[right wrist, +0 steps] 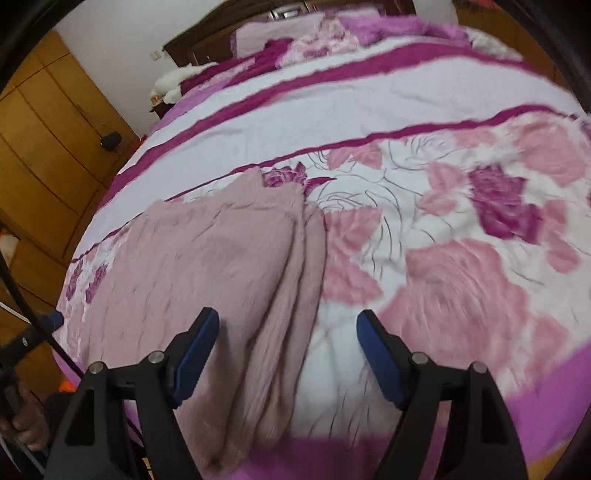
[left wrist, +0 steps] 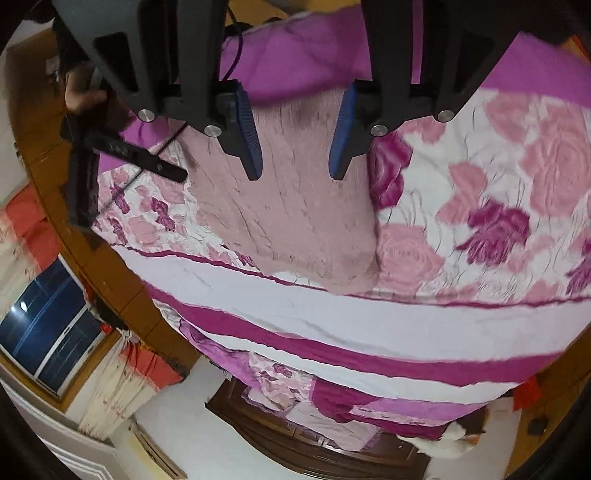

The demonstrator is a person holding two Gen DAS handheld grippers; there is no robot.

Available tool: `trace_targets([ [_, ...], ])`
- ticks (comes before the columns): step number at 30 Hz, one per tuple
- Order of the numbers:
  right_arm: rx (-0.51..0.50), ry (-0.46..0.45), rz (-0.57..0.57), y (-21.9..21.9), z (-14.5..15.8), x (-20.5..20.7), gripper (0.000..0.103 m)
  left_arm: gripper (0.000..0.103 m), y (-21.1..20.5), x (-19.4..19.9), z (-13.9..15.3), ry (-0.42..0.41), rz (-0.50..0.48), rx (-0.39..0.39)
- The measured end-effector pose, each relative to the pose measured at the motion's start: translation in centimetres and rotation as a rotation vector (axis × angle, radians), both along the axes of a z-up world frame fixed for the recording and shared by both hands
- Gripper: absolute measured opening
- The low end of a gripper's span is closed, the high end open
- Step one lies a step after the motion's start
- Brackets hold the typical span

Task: Fold small clothes

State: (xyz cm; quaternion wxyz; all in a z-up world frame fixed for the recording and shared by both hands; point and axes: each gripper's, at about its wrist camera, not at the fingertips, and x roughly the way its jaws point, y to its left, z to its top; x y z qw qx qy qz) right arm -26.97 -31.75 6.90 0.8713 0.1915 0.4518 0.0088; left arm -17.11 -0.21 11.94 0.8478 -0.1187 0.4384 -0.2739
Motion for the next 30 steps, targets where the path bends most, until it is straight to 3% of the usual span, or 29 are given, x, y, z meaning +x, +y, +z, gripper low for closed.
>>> trace_targets([
  [4, 0.075, -0.011, 0.034, 1.0, 0.1, -2.8, 0.081, 0.014, 0.7, -1.5, -0.4, -0.007, 0.051, 0.054],
  [14, 0.021, 0.031, 0.006, 1.5, -0.9, -6.2, 0.081, 0.014, 1.3, -4.3, -5.0, 0.071, 0.096, 0.114],
  [19, 0.001, 0.088, 0.024, 2.6, -3.9, -7.5, 0.081, 0.014, 1.0, -6.0, -6.7, 0.016, 0.085, 0.166],
  [22, 0.020, 0.082, 0.020, 2.6, -5.0, -8.2, 0.081, 0.014, 1.9, -6.4, -6.6, -0.033, 0.117, 0.095],
  [24, 0.077, -0.014, -0.005, 1.8, -4.2, -8.9, 0.081, 0.014, 3.5, -6.3, -5.4, -0.106, 0.167, -0.008],
  [25, 0.135, -0.113, -0.047, 0.7, -3.2, -9.5, 0.081, 0.014, 4.1, -5.8, -4.9, -0.119, 0.174, -0.057],
  [27, 0.197, -0.236, -0.110, -1.5, -1.5, -9.5, 0.088, 0.014, 4.8, -3.1, -4.0, -0.090, 0.160, -0.125],
  [28, 0.211, -0.248, -0.115, -2.4, -1.0, -8.6, 0.093, 0.016, 4.8, -1.6, -3.8, -0.060, 0.151, -0.145],
  [30, 0.256, -0.188, -0.081, -4.0, -0.7, -5.5, 0.094, 0.022, 5.1, 1.4, -3.7, 0.005, 0.168, -0.203],
])
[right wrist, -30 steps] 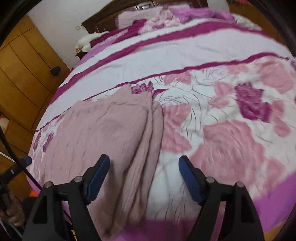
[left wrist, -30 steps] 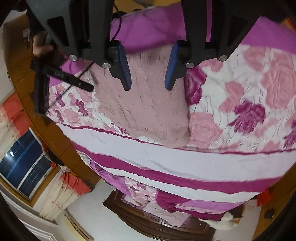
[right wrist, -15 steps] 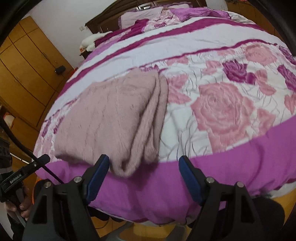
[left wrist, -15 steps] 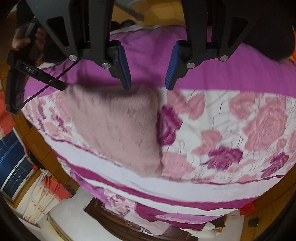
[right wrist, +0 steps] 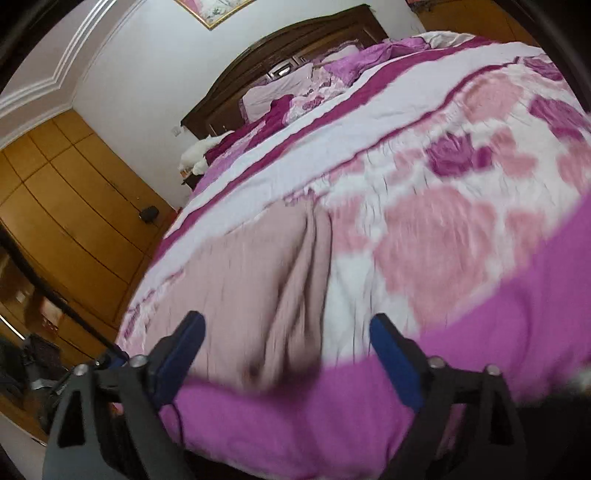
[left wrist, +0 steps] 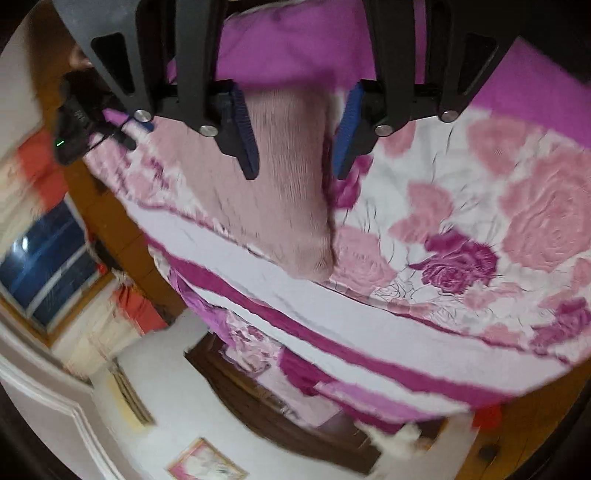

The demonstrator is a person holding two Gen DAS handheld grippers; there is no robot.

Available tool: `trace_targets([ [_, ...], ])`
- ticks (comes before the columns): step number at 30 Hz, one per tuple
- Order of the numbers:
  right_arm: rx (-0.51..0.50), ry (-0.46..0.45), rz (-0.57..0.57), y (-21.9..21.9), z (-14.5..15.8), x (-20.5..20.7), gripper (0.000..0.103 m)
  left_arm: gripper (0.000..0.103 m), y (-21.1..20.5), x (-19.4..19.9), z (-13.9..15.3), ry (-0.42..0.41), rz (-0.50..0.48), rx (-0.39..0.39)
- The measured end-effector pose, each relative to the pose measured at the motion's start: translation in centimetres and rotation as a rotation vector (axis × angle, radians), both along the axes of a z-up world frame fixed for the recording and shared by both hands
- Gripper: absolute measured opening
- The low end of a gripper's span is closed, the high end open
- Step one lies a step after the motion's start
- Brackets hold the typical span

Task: Fold small clothes

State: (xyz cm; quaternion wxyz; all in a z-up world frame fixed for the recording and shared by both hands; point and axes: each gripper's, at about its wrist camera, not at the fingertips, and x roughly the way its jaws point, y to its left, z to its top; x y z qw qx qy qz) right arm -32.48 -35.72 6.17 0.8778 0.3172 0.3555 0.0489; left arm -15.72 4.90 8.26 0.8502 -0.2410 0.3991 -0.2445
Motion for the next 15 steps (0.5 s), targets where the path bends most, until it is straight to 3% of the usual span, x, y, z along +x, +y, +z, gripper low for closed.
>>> trace_targets([
  [2, 0.076, 0.037, 0.062, -1.3, -0.4, 3.5, 0.094, 0.038, -0.4, 2.2, 0.0, 0.022, -0.015, -0.043],
  [5, 0.119, 0.125, 0.128, -1.9, -1.9, 8.5, 0.094, 0.041, -2.6, 5.9, -1.2, 0.045, -0.115, -0.002],
  [8, 0.099, 0.197, 0.158, -1.6, -4.5, 13.3, 0.094, 0.044, -4.9, 10.0, -4.4, 0.121, -0.139, 0.105],
  [9, 0.105, 0.189, 0.157, -1.7, -5.5, 14.3, 0.095, 0.045, -5.5, 11.2, -5.5, 0.164, -0.150, 0.102],
  [10, 0.117, 0.162, 0.142, -1.6, -5.8, 14.9, 0.096, 0.045, -5.8, 11.9, -5.9, 0.175, -0.165, 0.057],
  [12, 0.116, 0.104, 0.146, -1.0, -5.3, 15.6, 0.096, 0.032, -6.6, 12.7, -6.2, 0.149, -0.182, -0.010],
  [13, 0.096, 0.088, 0.171, -0.3, -5.1, 16.1, 0.085, 0.018, -6.9, 12.8, -6.2, 0.138, -0.166, 0.001],
  [14, 0.087, 0.095, 0.189, 0.2, -5.3, 16.5, 0.054, 0.009, -7.3, 12.8, -6.2, 0.114, -0.175, 0.009],
  [15, 0.114, 0.128, 0.205, 0.6, -6.0, 17.1, 0.041, 0.006, -7.6, 12.6, -6.1, 0.064, -0.194, 0.012],
])
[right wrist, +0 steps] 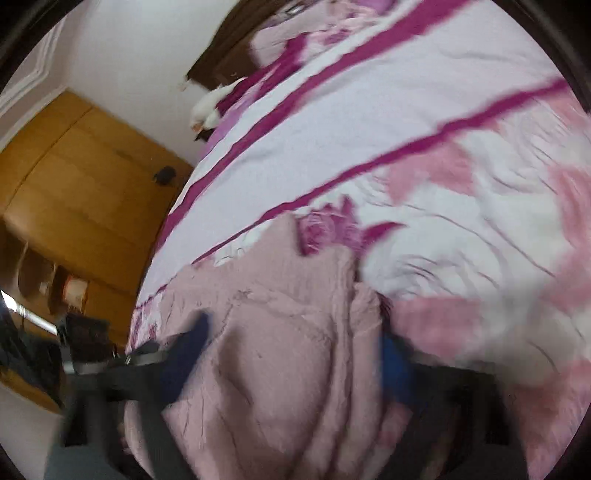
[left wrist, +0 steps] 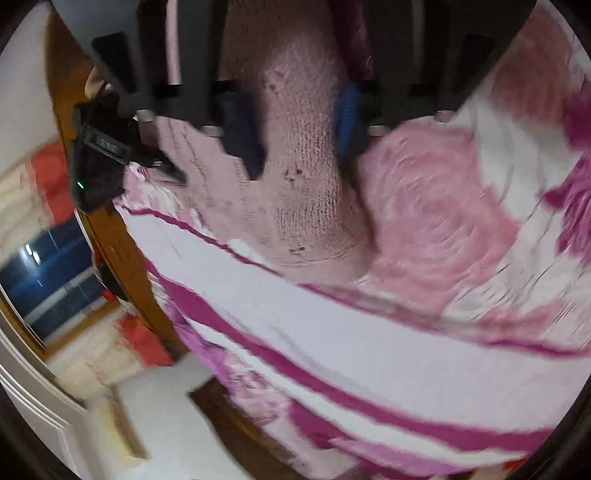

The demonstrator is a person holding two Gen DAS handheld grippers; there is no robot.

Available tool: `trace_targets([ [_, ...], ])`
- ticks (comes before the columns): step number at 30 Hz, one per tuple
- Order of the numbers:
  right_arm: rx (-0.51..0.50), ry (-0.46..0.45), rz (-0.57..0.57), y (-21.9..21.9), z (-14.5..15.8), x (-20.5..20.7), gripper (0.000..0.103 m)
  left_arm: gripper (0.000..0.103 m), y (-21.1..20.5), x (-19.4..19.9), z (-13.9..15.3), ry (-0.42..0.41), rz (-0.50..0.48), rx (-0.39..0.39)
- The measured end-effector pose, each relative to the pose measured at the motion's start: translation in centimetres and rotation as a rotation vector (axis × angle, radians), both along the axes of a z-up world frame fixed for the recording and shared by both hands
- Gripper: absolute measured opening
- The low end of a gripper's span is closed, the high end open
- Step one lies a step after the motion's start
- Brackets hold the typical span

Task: Fold small clothes
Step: 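Grasp the cardigan edge with both tools and fold it over again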

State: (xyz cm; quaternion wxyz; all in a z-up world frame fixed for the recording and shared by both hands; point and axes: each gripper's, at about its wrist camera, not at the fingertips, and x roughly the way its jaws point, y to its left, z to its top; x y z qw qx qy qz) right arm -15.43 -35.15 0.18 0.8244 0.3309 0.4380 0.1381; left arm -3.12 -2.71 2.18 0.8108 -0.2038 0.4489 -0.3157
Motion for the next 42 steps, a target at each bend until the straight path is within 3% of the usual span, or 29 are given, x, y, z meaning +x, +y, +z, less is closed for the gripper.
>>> trace_targets([
  [2, 0.058, -0.015, 0.010, 0.2, -0.3, 0.2, 0.029, 0.000, 0.1, -0.7, 0.3, -0.089, 0.023, 0.005],
  [4, 0.020, -0.100, 0.013, 0.6, 1.6, -0.1, 0.026, 0.000, -0.1, -0.7, 1.6, -0.111, 0.045, -0.019],
  [5, 0.010, -0.164, 0.006, 0.6, 2.6, -0.3, 0.025, 0.000, -0.2, -1.0, 2.5, -0.172, 0.047, -0.019],
  [6, -0.015, -0.206, -0.009, 0.9, 3.4, -0.5, 0.025, 0.000, -0.8, -1.2, 3.1, -0.243, 0.059, 0.032],
  [7, -0.041, -0.208, -0.017, 0.9, 3.6, -0.3, 0.025, 0.000, -1.2, -0.8, 3.0, -0.253, 0.064, 0.073],
  [9, -0.153, -0.155, -0.033, 1.1, 2.8, 1.2, 0.027, 0.000, -1.8, 0.5, 1.3, -0.195, 0.083, 0.114],
  [11, -0.185, -0.060, -0.046, 0.8, 0.8, 2.7, 0.042, 0.002, -1.4, 1.2, -0.1, -0.126, 0.109, 0.109],
  [12, -0.116, -0.043, -0.058, 0.2, 0.2, 3.0, 0.043, 0.004, -0.9, 1.5, -0.3, -0.106, 0.116, 0.088],
  [14, -0.082, -0.035, -0.066, -0.2, 0.8, 2.6, 0.053, 0.013, -0.4, 1.6, -0.2, -0.090, 0.123, 0.068],
  [15, -0.116, -0.028, -0.061, -0.1, 1.3, 2.3, 0.056, 0.014, -0.3, 1.7, -0.3, -0.091, 0.119, 0.064],
  [19, -0.310, -0.014, -0.037, 0.6, 2.7, 1.6, 0.090, 0.029, 0.5, 2.7, -1.7, -0.041, 0.081, -0.003],
  [21, -0.334, 0.019, 0.006, 0.8, 2.6, 2.1, 0.096, 0.030, 0.9, 3.9, -2.4, 0.025, 0.061, -0.055],
  [23, -0.330, 0.043, 0.024, 0.6, 2.3, 2.8, 0.103, 0.028, 0.4, 4.5, -2.4, 0.046, 0.035, -0.043],
  [24, -0.344, 0.057, 0.046, 0.6, 2.0, 3.5, 0.103, 0.023, -0.2, 4.6, -2.1, 0.044, 0.008, -0.005],
  [25, -0.368, 0.059, 0.067, 0.9, 1.9, 4.3, 0.103, 0.007, -0.6, 4.6, -1.9, 0.035, -0.016, 0.023],
  [28, -0.372, 0.042, 0.122, 1.5, 1.6, 6.1, 0.102, 0.000, -1.6, 4.5, -1.4, 0.029, -0.028, 0.063],
  [29, -0.362, 0.032, 0.143, 1.7, 1.7, 6.3, 0.092, 0.000, -1.7, 4.5, -1.2, 0.028, -0.022, 0.078],
  [30, -0.323, 0.004, 0.170, 2.1, 2.2, 6.2, 0.075, 0.000, -2.0, 4.4, -1.0, 0.027, -0.016, 0.096],
  [31, -0.239, 0.005, 0.178, 2.0, 2.2, 6.2, 0.030, 0.000, -2.2, 4.3, -0.6, 0.017, -0.014, 0.115],
  [32, -0.179, 0.008, 0.169, 1.7, 2.3, 5.8, 0.029, 0.000, -2.4, 4.1, -0.3, -0.004, -0.014, 0.135],
  [35, -0.218, -0.030, 0.172, 1.5, 2.8, 5.1, 0.028, 0.000, -2.4, 3.3, 0.3, -0.050, -0.012, 0.158],
  [40, -0.166, -0.063, 0.117, -0.5, 4.0, 4.3, 0.026, 0.000, -0.3, 3.8, 0.9, -0.058, 0.027, 0.049],
  [42, -0.170, -0.074, 0.103, -1.1, 4.2, 3.9, 0.026, 0.000, -0.1, 4.1, 0.7, -0.058, 0.047, 0.057],
])
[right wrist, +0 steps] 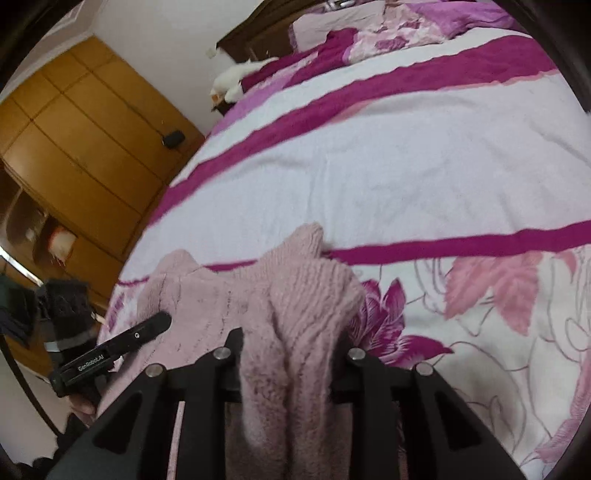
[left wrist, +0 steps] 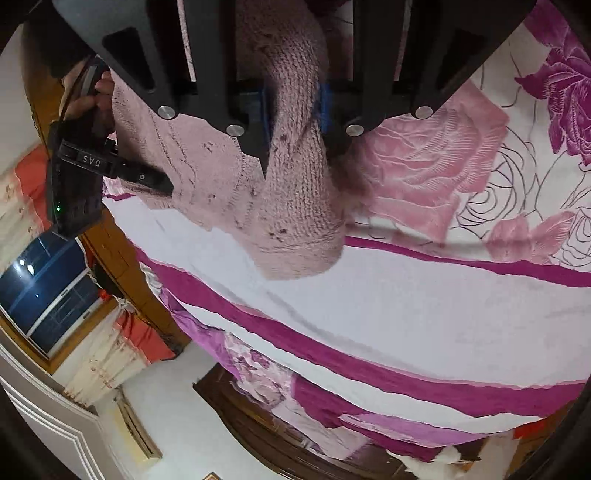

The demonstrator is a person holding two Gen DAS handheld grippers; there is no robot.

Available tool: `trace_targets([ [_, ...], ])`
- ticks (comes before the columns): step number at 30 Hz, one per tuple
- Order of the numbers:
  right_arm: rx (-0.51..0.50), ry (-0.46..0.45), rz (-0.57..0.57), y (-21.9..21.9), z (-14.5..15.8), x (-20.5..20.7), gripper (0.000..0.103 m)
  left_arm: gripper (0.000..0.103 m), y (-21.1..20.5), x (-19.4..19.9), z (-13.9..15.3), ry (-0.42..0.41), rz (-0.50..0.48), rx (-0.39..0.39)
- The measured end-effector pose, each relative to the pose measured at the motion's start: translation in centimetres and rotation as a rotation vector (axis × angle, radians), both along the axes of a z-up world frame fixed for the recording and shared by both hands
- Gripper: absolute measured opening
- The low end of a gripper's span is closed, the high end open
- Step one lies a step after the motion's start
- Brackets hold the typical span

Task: Fold small clothes
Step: 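Grasp the cardigan edge with both tools and fold it over again, then open both tools and release the folded cardigan bundle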

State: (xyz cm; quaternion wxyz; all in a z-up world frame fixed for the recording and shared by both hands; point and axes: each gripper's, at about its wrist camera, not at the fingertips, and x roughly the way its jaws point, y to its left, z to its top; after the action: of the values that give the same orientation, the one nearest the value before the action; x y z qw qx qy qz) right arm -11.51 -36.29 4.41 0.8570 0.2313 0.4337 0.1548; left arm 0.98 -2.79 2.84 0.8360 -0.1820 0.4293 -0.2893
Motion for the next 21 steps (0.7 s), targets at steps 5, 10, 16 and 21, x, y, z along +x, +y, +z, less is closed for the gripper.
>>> trace_targets([
  [5, -0.069, 0.054, -0.036, 1.5, -1.5, 2.6, 0.033, 0.004, -1.0, 0.1, -0.7, 0.010, -0.009, 0.071],
  [10, -0.292, 0.073, -0.124, 1.5, 1.3, -0.3, 0.071, 0.026, 2.2, -7.5, 2.9, -0.117, 0.024, 0.076],
  [16, -0.524, -0.163, -0.085, 5.5, 7.6, -12.3, 0.101, 0.047, 1.1, -19.5, 3.3, -0.317, 0.054, 0.290],
  [21, -0.348, -0.105, -0.175, 7.1, 5.9, -15.4, 0.102, 0.047, -2.1, -21.0, 0.9, -0.491, 0.114, 0.488],
])
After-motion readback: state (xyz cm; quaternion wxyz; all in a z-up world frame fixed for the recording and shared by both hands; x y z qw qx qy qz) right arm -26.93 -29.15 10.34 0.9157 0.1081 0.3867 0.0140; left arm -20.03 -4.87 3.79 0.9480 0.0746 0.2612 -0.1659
